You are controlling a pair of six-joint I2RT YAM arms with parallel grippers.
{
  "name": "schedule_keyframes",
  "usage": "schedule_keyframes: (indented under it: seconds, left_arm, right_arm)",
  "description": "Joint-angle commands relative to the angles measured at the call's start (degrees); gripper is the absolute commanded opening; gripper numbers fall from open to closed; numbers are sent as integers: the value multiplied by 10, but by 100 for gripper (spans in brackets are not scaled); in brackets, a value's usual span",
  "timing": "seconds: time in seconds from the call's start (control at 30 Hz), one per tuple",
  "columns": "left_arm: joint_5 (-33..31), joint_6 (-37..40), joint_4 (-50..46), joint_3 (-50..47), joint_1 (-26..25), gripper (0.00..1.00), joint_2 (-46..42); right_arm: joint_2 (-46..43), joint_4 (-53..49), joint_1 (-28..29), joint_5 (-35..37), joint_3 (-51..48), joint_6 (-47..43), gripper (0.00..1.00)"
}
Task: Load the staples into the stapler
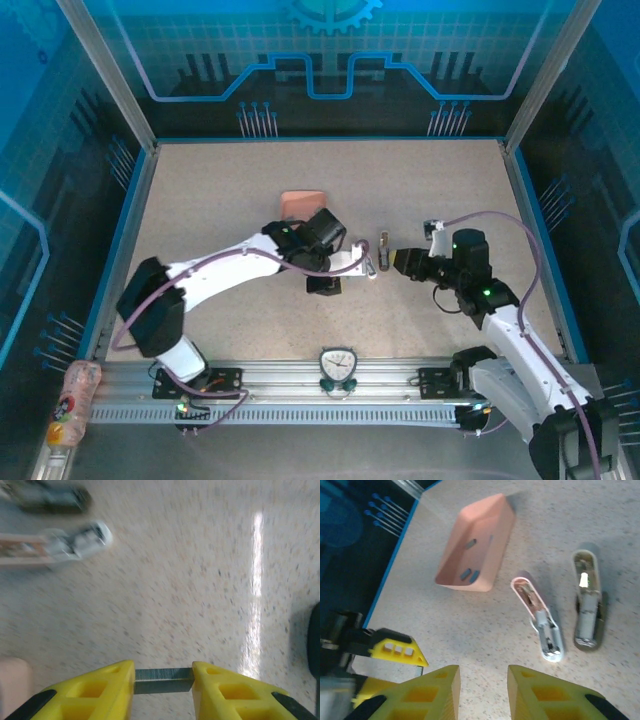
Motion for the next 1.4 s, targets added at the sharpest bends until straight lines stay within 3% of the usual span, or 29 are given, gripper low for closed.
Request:
schedule_keyframes:
  seconds: [0.0, 0.47, 0.9, 1.07, 1.17, 1.27, 1.37]
  left_arm:
    - [-26, -58, -98, 38, -12, 35, 43]
    - [-85, -79, -85, 107, -67, 37, 184]
    - [-65, -117, -46, 75, -63, 44, 132]
    - [-82, -243, -107, 86, -45, 50, 123]
    - [-60, -334, -146, 88, -38, 52, 115]
    - [-38, -388, -148, 61, -40, 53, 99]
    - [-55, -422, -149, 37, -41, 52, 90]
  right_arm:
    - [-21, -47, -18, 22, 8, -9, 31]
    - [-64, -95, -41, 21, 4, -11, 31]
    - [-42, -106, -41, -7, 9, -6, 30]
    - [-34, -92, -38, -17, 5, -2, 30]
    - [-28, -90, -37, -20, 5, 0, 30]
    - [-29, -87, -34, -20, 3, 0, 30]
    - [-29, -84, -33, -20, 1, 1, 30]
